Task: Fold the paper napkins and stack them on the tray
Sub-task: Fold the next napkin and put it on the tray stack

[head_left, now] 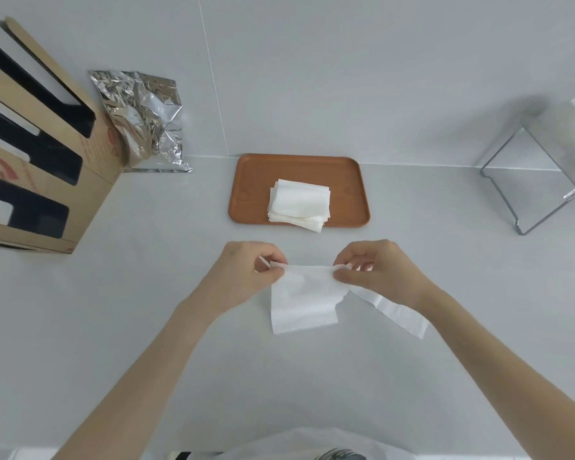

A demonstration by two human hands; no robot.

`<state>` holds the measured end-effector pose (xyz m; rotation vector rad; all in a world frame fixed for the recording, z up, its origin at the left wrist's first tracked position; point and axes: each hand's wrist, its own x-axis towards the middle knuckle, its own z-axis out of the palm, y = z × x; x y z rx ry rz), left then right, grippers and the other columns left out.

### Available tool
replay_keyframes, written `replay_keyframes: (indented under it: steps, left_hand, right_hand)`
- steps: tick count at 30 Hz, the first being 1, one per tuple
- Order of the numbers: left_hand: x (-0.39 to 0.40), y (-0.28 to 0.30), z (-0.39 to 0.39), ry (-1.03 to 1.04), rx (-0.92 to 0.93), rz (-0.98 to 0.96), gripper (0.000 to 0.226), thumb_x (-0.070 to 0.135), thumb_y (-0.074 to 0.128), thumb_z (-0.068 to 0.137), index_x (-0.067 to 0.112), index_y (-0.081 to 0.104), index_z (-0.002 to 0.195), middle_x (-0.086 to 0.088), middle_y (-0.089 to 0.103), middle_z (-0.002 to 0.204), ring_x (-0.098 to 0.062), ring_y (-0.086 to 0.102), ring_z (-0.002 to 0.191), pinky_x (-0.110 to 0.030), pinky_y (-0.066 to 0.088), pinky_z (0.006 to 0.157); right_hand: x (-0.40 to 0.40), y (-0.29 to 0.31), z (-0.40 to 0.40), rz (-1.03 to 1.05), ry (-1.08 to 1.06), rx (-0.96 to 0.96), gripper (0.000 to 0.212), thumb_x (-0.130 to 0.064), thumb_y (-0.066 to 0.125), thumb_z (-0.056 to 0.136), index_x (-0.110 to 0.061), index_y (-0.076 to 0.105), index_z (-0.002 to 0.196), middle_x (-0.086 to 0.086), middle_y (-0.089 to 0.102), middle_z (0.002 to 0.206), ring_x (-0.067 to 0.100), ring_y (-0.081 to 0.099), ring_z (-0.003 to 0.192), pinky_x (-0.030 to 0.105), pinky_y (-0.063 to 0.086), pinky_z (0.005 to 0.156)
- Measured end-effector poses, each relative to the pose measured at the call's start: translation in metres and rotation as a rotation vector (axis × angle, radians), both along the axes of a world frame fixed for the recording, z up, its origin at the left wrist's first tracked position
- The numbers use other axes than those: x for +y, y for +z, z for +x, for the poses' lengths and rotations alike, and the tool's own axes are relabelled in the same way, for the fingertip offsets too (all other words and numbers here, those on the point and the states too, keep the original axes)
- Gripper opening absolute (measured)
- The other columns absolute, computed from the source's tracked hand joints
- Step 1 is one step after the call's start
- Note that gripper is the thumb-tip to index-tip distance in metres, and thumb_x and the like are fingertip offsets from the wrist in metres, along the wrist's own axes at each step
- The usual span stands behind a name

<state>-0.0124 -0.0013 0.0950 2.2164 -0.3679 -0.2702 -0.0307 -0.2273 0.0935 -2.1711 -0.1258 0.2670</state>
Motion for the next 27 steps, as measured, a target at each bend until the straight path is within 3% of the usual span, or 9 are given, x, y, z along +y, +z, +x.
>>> replay_keyframes:
  steps: [3,6,8,12,18,23,27]
  left_hand:
    - [0.005,0.025,-0.001,-0.022,-0.012,-0.043,0.004,0.009,0.064,0.079,0.01,0.067,0.076,0.009,0.06,0.062,0.004,0.054,0.051,-0.003,0.037,0.05]
    - [0.006,0.039,0.013,-0.049,-0.14,0.008,0.004,0.014,0.064,0.079,0.014,0.066,0.076,0.004,0.063,0.066,-0.007,0.057,0.067,-0.017,0.045,0.062]
    - [0.006,0.034,0.029,-0.052,-0.203,0.062,0.005,0.02,0.061,0.078,0.018,0.066,0.077,-0.001,0.068,0.074,-0.011,0.059,0.07,-0.03,0.047,0.073]
    - [-0.002,-0.002,0.054,-0.023,-0.199,0.15,0.012,0.025,0.057,0.077,0.017,0.066,0.081,-0.004,0.07,0.082,-0.021,0.063,0.077,-0.042,0.052,0.075]
    - [-0.007,-0.063,0.058,0.086,-0.134,0.173,0.01,0.014,0.057,0.083,0.014,0.067,0.084,-0.007,0.07,0.09,-0.023,0.063,0.086,-0.041,0.051,0.077]
    - [-0.005,-0.069,0.052,0.123,-0.167,0.121,0.011,0.013,0.058,0.083,0.013,0.068,0.087,-0.005,0.07,0.092,-0.022,0.063,0.086,-0.04,0.051,0.078]
    - [-0.006,-0.072,0.036,0.074,-0.205,0.107,0.01,0.013,0.059,0.083,0.014,0.069,0.088,-0.002,0.07,0.096,-0.019,0.062,0.09,-0.036,0.05,0.079]
  right_hand:
    - [-0.002,0.027,-0.001,0.033,0.028,-0.072,0.012,-0.015,0.073,0.074,-0.021,0.065,0.067,0.005,0.066,0.075,0.004,0.051,0.061,0.013,0.041,0.06]
    - [-0.002,0.042,0.015,0.035,0.021,-0.169,0.017,-0.016,0.076,0.07,-0.025,0.064,0.064,0.001,0.064,0.07,0.003,0.051,0.06,0.018,0.042,0.06]
    - [-0.001,0.035,0.032,-0.01,-0.002,-0.202,0.016,-0.018,0.077,0.069,-0.025,0.065,0.064,0.005,0.063,0.07,0.002,0.05,0.057,0.014,0.04,0.058]
    - [0.0,-0.009,0.061,-0.077,-0.076,-0.155,0.006,-0.016,0.074,0.072,-0.012,0.07,0.076,0.014,0.069,0.077,0.0,0.052,0.057,0.005,0.039,0.055]
    - [0.007,-0.061,0.064,-0.042,-0.188,-0.094,0.005,-0.011,0.068,0.077,-0.014,0.069,0.073,0.006,0.064,0.074,-0.009,0.052,0.058,0.003,0.038,0.055]
    - [0.004,-0.069,0.057,-0.094,-0.172,-0.109,0.004,-0.016,0.066,0.08,-0.018,0.069,0.079,0.003,0.068,0.086,0.006,0.054,0.073,0.007,0.039,0.064]
    - [-0.002,-0.072,0.037,-0.157,-0.129,-0.187,0.005,-0.013,0.065,0.08,-0.017,0.068,0.082,-0.003,0.066,0.083,0.015,0.055,0.082,0.01,0.037,0.069]
